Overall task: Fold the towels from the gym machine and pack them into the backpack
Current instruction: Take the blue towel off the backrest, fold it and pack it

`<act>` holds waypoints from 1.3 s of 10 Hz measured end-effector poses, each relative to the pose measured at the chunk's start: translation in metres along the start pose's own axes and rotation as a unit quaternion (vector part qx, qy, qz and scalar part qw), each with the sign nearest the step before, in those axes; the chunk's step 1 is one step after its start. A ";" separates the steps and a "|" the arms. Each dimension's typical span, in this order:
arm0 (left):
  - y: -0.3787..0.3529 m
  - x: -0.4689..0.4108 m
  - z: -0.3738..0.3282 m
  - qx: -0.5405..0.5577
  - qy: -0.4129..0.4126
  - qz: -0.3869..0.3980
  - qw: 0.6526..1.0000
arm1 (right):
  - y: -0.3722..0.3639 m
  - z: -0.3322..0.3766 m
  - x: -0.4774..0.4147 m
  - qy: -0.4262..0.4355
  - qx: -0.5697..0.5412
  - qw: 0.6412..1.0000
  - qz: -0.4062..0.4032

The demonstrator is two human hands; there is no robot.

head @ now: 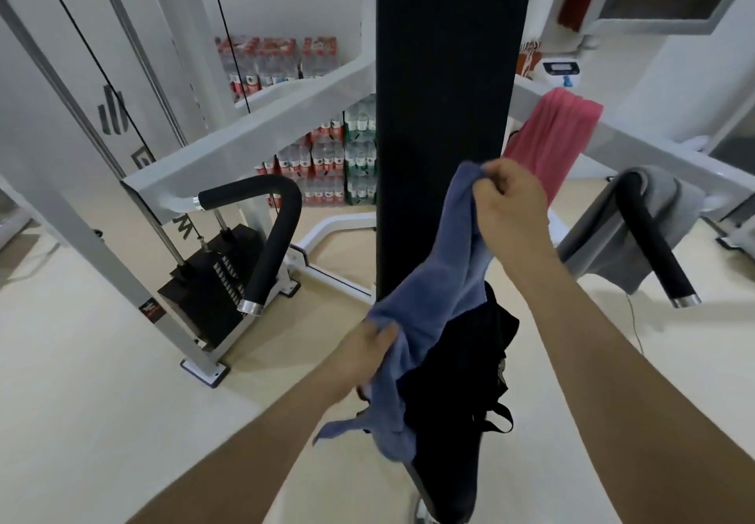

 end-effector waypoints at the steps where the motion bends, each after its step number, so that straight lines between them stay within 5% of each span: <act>1: 0.030 0.003 -0.081 0.222 -0.028 -0.054 0.973 | -0.030 -0.032 0.031 -0.076 0.006 0.991 0.108; 2: 0.042 0.013 -0.130 0.383 -0.069 -0.076 0.918 | -0.050 -0.043 0.072 -0.157 -0.141 0.965 0.155; 3: 0.035 0.031 -0.147 0.450 -0.097 -0.036 0.887 | -0.039 -0.046 0.082 -0.198 -0.255 0.942 0.091; 4: 0.025 0.045 -0.153 0.348 -0.156 0.018 0.924 | -0.038 -0.059 0.081 -0.241 -0.288 0.925 0.058; 5: 0.025 0.061 -0.169 0.121 -0.302 0.019 0.945 | -0.050 -0.067 0.082 -0.258 -0.315 0.909 0.084; 6: 0.019 0.061 -0.170 -0.123 -0.352 0.005 0.928 | -0.065 -0.069 0.084 -0.271 -0.360 0.882 0.136; 8: 0.037 0.066 -0.187 -0.316 -0.413 -0.139 0.843 | -0.069 -0.076 0.083 -0.303 -0.369 0.869 0.133; 9: 0.018 0.087 -0.202 -0.413 -0.501 -0.136 0.748 | -0.065 -0.065 0.083 -0.314 -0.370 0.860 0.158; 10: -0.009 0.097 -0.192 -0.500 -0.535 -0.045 0.679 | -0.067 -0.058 0.083 -0.333 -0.394 0.836 0.187; 11: -0.007 0.095 -0.186 -0.531 -0.519 -0.017 0.669 | -0.069 -0.055 0.086 -0.358 -0.415 0.811 0.208; 12: 0.006 0.096 -0.191 -0.479 -0.546 -0.023 0.687 | -0.072 -0.052 0.088 -0.363 -0.417 0.806 0.214; 13: 0.055 0.091 -0.196 -0.194 -0.453 -0.069 0.867 | -0.056 -0.045 0.074 -0.292 -0.384 0.858 0.178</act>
Point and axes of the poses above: each hand's wrist, its own x-axis away from the middle knuckle, its own y-axis out of the back of the hand, z = x × y, the point moved 9 cm from there along -x, towards the middle knuckle
